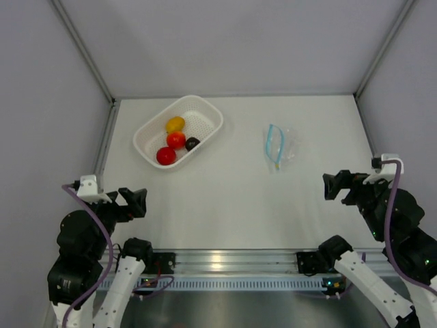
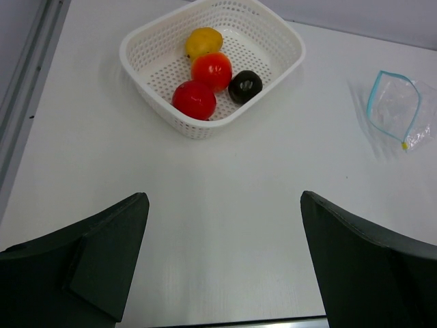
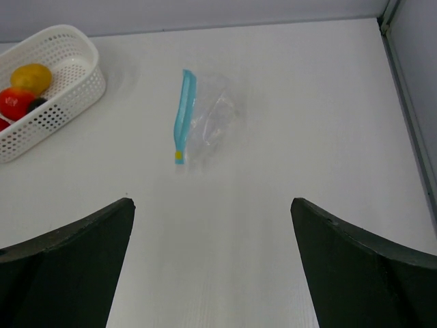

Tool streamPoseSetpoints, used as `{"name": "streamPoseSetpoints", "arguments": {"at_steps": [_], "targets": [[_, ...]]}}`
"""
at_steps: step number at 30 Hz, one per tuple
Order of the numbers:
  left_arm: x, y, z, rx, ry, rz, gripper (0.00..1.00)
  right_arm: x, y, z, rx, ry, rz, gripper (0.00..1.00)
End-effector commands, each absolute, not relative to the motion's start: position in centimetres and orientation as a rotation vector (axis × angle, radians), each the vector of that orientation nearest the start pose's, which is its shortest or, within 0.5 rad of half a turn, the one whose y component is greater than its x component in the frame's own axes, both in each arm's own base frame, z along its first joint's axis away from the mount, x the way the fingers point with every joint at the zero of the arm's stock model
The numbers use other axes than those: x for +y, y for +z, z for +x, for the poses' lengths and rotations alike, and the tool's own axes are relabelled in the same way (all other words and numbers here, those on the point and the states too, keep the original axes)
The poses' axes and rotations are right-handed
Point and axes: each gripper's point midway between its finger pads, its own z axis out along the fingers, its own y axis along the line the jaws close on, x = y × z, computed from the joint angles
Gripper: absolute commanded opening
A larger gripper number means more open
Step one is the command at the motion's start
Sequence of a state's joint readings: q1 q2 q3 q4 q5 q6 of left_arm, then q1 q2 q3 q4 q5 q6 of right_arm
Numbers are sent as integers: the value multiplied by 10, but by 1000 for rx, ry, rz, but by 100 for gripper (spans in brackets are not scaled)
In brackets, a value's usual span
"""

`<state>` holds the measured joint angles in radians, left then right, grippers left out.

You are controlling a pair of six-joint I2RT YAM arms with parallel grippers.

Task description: Open the zip-top bag and remove the fake food

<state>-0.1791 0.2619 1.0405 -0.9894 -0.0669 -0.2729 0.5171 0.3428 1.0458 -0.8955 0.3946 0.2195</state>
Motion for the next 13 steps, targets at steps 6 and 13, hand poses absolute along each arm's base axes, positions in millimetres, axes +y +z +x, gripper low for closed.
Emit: {"name": "streamPoseSetpoints", "arguments": {"at_steps": [6, 13], "targets": [[-23, 314, 133, 1772, -273, -147, 99, 40, 313, 183, 1781, 192, 1, 99], [-22, 313, 144, 1795, -255, -163, 98, 42, 306, 191, 1807, 167, -5, 100]]}}
